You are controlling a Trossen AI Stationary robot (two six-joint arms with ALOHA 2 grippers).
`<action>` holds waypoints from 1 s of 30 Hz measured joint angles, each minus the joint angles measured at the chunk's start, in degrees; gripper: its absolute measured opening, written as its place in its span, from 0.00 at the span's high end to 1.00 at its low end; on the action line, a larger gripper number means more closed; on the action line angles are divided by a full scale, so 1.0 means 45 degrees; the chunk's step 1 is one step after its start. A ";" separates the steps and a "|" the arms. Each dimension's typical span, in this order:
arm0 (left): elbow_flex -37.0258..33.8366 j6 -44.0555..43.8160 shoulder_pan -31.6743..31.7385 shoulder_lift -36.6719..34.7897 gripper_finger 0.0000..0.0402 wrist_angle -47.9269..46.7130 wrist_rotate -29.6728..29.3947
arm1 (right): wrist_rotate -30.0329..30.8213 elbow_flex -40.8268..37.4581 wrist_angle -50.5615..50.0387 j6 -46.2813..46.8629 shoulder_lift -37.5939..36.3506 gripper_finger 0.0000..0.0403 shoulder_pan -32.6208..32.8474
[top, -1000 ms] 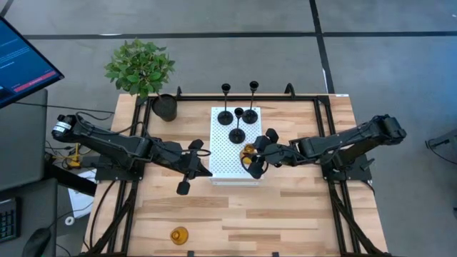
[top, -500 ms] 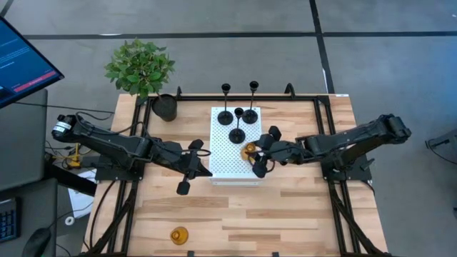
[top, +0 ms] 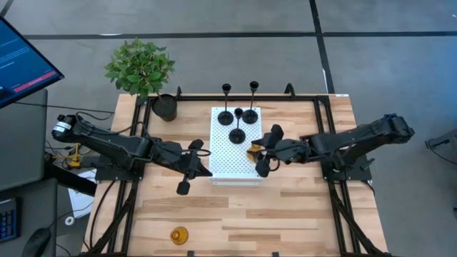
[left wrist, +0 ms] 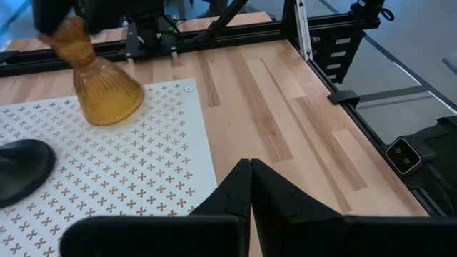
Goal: Pick & Place candle stick holders
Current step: Put the right yellow glass candle holder on the shelf, then put the yellow glass candle holder on the shelf
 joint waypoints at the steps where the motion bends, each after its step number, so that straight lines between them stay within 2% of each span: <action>1: 0.0000 0.0000 0.0003 0.0000 0.98 -0.0001 0.0000 | 0.0020 0.0000 0.0028 -0.0008 0.0167 0.55 0.0000; 8: 0.0000 0.0000 0.0000 0.0000 0.98 0.0000 0.0004 | 0.0067 0.0049 0.0872 -0.0659 0.0890 0.58 -0.0001; 21: 0.0000 0.0000 0.0004 -0.0005 0.98 0.0004 0.0004 | -0.0080 -0.0024 0.0639 -0.0654 0.0128 0.60 0.0010; 30: 0.0000 0.0000 0.0002 -0.0005 0.98 0.0000 0.0000 | -0.0717 -0.0019 0.0698 -0.0655 0.0088 0.60 0.0050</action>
